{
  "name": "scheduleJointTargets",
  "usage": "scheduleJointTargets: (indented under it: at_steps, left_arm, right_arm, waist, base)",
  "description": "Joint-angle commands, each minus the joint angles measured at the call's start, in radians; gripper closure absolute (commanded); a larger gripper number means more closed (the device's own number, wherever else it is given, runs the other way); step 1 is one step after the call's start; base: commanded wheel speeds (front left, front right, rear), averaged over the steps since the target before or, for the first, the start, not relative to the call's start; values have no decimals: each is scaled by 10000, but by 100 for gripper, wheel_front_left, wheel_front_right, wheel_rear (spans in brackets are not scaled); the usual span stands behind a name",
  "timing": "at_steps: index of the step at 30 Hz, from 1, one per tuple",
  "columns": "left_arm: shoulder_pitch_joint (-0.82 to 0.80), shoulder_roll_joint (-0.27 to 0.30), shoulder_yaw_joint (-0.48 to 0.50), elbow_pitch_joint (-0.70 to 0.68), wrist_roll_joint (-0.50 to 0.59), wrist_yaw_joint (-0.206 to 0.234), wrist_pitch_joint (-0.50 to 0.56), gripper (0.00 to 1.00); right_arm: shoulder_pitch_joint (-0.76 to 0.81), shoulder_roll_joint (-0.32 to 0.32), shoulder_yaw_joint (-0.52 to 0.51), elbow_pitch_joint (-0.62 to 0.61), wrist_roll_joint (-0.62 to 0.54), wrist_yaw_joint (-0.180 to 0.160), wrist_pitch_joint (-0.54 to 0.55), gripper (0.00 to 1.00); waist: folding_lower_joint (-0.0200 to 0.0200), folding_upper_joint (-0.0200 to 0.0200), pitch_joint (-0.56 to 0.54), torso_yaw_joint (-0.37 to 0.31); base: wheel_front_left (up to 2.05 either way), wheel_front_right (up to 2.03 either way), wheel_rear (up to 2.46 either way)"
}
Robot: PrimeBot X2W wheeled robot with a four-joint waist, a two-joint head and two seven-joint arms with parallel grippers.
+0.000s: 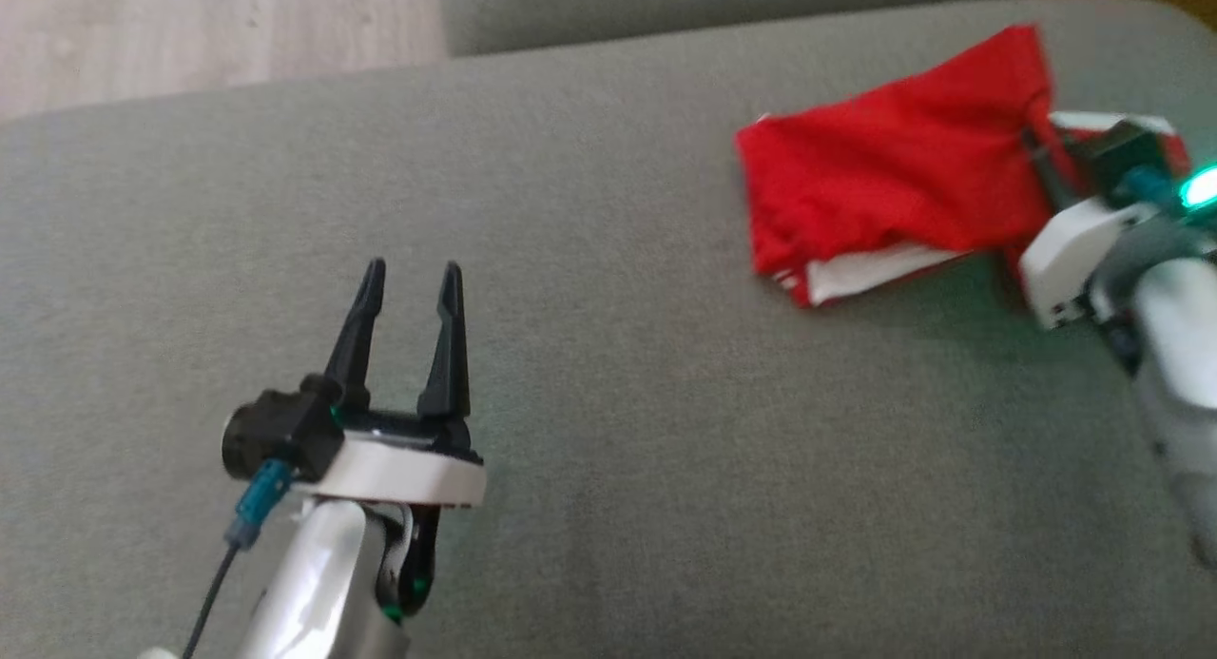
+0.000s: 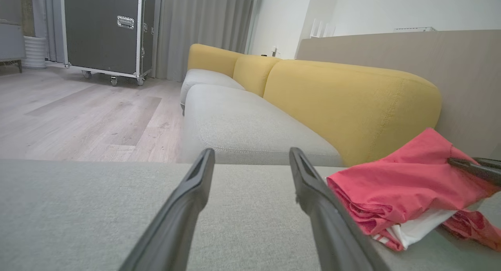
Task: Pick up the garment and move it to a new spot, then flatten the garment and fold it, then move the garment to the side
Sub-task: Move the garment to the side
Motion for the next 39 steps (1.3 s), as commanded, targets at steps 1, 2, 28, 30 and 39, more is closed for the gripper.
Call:
scheduleJointTargets:
  at_steps: [1, 2, 28, 30, 39]
  left_arm:
    - [-540, 74, 294, -360, 113, -1, -49, 0]
    - [-619, 74, 298, -355, 128, -16, -49, 0]
    - [-1518, 74, 373, -26, 175, -292, -49, 0]
    - [-1514, 74, 439, 3, 188, -294, -49, 0]
    - [-1156, 74, 911, -44, 266, -113, -49, 0]
  right_arm:
    - [-379, -437, 42, -569, 133, -7, 152, 100]
    - [-417, -648, 7, -727, 177, -7, 272, 100]
    - [850, -2609, -2172, -2534, -381, -7, 2292, 0]
    - [901, -2431, -2284, -2808, -508, -7, 2281, 0]
    - [1177, -1042, -2337, -4221, -322, -7, 1895, 0]
  waist:
    - [0, -1, 509, -387]
    - [0, -1, 623, -441]
    - [0, -1, 1662, -215]
    - [0, -1, 1541, -226]
    - [0, -1, 563, -69]
  base:
    - [0, 0, 0]
    - [0, 0, 0]
    - [0, 0, 0]
    - [0, 0, 0]
    - [0, 0, 0]
